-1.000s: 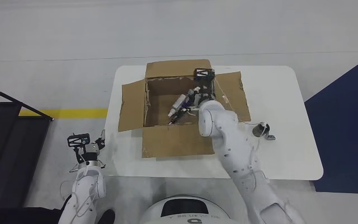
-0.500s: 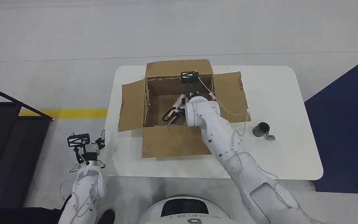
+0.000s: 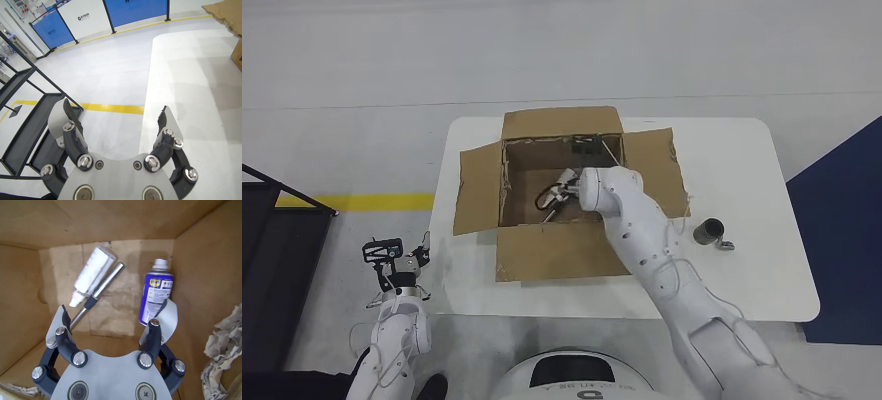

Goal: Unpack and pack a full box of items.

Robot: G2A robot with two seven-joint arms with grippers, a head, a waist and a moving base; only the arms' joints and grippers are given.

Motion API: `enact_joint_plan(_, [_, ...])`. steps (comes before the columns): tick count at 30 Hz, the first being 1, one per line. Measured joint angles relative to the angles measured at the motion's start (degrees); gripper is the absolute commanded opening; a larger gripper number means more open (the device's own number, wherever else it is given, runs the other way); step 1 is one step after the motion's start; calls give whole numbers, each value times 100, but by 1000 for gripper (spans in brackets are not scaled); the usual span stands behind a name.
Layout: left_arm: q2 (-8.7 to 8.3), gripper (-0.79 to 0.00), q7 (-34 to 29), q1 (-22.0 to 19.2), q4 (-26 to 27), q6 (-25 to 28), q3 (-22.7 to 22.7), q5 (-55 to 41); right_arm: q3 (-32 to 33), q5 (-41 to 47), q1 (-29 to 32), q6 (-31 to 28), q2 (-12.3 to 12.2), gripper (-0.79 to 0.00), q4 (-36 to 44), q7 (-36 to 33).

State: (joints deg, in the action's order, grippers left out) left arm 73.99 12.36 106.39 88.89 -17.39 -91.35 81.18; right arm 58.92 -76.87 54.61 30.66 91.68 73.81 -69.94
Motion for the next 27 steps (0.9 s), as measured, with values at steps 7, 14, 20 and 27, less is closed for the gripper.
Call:
enact_joint_plan(7, [0, 0, 0, 0, 0, 0, 0, 0, -295, -787, -274, 110, 61, 0, -340, -260])
enact_joint_plan(14, [0, 0, 0, 0, 0, 0, 0, 0, -269, -983, -480, -258, 133, 0, -785, -605])
enact_joint_plan(20, [0, 0, 0, 0, 0, 0, 0, 0, -250, -614, -729, -502, 222, 0, -1453, -442])
enact_joint_plan(27, [0, 0, 0, 0, 0, 0, 0, 0, -228, -64, -764, -948, 297, -15, -1293, -247])
